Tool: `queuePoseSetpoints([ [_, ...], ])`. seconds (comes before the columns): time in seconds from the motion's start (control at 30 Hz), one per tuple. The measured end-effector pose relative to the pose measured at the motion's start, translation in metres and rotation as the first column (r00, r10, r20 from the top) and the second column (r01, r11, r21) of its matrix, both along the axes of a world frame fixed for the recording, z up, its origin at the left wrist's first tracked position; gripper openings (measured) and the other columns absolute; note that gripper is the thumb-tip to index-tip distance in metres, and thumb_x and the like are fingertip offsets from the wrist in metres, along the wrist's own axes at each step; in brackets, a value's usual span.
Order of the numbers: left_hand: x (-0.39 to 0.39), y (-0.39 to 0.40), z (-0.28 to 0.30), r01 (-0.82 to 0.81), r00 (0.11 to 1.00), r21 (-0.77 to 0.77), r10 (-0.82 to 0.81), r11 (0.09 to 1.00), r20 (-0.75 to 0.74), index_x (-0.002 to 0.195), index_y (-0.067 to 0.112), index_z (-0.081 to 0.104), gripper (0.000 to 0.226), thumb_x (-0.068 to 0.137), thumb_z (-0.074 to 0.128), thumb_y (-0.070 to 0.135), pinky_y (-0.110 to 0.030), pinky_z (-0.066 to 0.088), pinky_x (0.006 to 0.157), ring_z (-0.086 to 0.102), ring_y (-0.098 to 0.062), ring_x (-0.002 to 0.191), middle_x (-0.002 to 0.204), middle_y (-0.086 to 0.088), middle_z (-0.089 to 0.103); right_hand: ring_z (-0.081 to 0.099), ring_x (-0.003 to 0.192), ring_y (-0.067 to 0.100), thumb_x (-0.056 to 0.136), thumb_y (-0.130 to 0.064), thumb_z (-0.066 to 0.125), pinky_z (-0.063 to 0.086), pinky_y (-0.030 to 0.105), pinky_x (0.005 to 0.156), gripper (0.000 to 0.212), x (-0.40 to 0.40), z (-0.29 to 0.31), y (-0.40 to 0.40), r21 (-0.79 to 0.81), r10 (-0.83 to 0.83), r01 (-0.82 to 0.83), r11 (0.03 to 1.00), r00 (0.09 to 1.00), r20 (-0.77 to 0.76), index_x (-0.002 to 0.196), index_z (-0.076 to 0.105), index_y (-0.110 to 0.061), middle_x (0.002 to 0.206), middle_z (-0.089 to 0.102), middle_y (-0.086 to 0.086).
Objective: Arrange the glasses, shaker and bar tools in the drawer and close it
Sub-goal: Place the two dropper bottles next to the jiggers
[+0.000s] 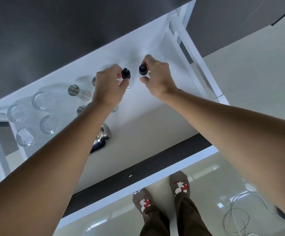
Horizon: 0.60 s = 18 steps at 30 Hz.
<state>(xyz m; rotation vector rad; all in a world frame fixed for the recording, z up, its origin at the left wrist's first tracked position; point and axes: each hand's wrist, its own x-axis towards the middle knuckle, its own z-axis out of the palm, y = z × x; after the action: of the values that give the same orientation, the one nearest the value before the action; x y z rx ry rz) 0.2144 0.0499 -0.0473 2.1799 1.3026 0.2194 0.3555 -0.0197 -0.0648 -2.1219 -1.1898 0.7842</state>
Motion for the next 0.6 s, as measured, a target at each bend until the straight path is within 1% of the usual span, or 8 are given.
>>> queuePoseSetpoints([
  [0.07,-0.002,-0.003,-0.002,0.001,1.0,-0.012,0.0,1.0,0.024,0.097,0.014,0.064,0.026,0.079,0.057,0.031,-0.049,0.054,0.089,0.072,-0.023,0.081,0.091,0.0,0.07,0.048,0.073,0.018,0.082,0.002,0.057,0.036,0.009,0.054,0.022,0.001,-0.002,0.001,-0.016,-0.018,0.018,1.0,1.0,0.005,0.101,0.052,-0.007,0.096,0.064,0.009],
  [0.17,-0.008,-0.002,-0.006,0.0,0.999,-0.023,0.001,1.0,0.039,0.1,0.012,0.062,0.021,0.083,0.059,0.024,-0.048,0.054,0.09,0.072,-0.023,0.08,0.09,0.003,0.066,0.049,0.077,0.022,0.082,-0.001,0.059,0.051,0.03,0.069,0.023,-0.001,-0.002,0.001,-0.021,-0.026,0.026,0.999,1.0,-0.01,0.103,0.051,-0.007,0.095,0.063,0.008],
  [0.23,-0.012,-0.001,-0.009,0.001,0.999,-0.039,0.0,0.999,0.046,0.102,0.01,0.062,0.019,0.085,0.061,0.018,-0.046,0.054,0.092,0.072,-0.025,0.081,0.094,0.0,0.067,0.055,0.081,0.027,0.082,0.0,0.059,0.054,0.039,0.078,0.025,-0.002,0.001,0.0,-0.033,-0.03,0.029,0.999,0.999,-0.018,0.105,0.051,-0.007,0.095,0.061,0.008],
  [0.3,-0.015,-0.001,-0.01,0.003,0.999,-0.045,-0.001,0.999,0.042,0.107,0.007,0.06,0.023,0.085,0.063,0.014,-0.044,0.055,0.092,0.071,-0.027,0.086,0.101,-0.008,0.069,0.06,0.091,0.032,0.082,-0.001,0.061,0.054,0.043,0.082,0.032,-0.003,0.002,-0.001,-0.056,-0.038,0.036,0.998,0.999,-0.027,0.111,0.049,-0.008,0.101,0.063,0.014],
  [0.37,-0.017,-0.001,-0.007,-0.007,1.0,-0.066,0.008,0.998,0.019,0.116,0.006,0.058,0.032,0.086,0.066,0.014,-0.041,0.056,0.09,0.07,-0.028,0.091,0.108,-0.013,0.068,0.058,0.1,0.032,0.083,-0.003,0.063,0.052,0.039,0.082,0.044,-0.004,0.005,-0.003,-0.094,-0.049,0.046,0.994,0.998,-0.03,0.123,0.044,-0.01,0.109,0.061,0.017],
  [0.47,-0.019,-0.003,0.001,0.002,1.0,-0.059,-0.003,0.998,-0.028,0.125,0.006,0.054,0.044,0.085,0.069,0.017,-0.038,0.053,0.093,0.066,-0.027,0.102,0.117,-0.014,0.066,0.049,0.117,0.028,0.085,-0.007,0.064,0.038,0.026,0.08,0.055,-0.004,0.014,-0.012,-0.124,-0.066,0.065,0.99,0.998,-0.002,0.132,0.035,-0.012,0.125,0.053,0.015],
  [0.53,-0.023,-0.01,0.012,0.0,0.999,-0.023,0.0,1.0,-0.039,0.127,0.006,0.052,0.047,0.085,0.069,0.018,-0.033,0.049,0.095,0.062,-0.026,0.107,0.12,-0.014,0.064,0.046,0.12,0.027,0.088,-0.013,0.064,0.036,0.025,0.081,0.054,-0.003,0.027,-0.023,-0.157,-0.061,0.064,0.986,0.998,0.019,0.134,0.035,-0.012,0.131,0.049,0.013],
  [0.6,-0.031,-0.029,0.029,-0.02,0.999,0.014,0.02,1.0,-0.027,0.127,0.006,0.052,0.046,0.085,0.067,0.018,-0.024,0.042,0.089,0.06,-0.025,0.107,0.121,-0.013,0.062,0.047,0.12,0.027,0.09,-0.02,0.062,0.038,0.029,0.085,0.051,-0.003,0.045,-0.043,-0.209,-0.027,0.033,0.977,0.999,0.03,0.134,0.038,-0.012,0.132,0.049,0.012],
])
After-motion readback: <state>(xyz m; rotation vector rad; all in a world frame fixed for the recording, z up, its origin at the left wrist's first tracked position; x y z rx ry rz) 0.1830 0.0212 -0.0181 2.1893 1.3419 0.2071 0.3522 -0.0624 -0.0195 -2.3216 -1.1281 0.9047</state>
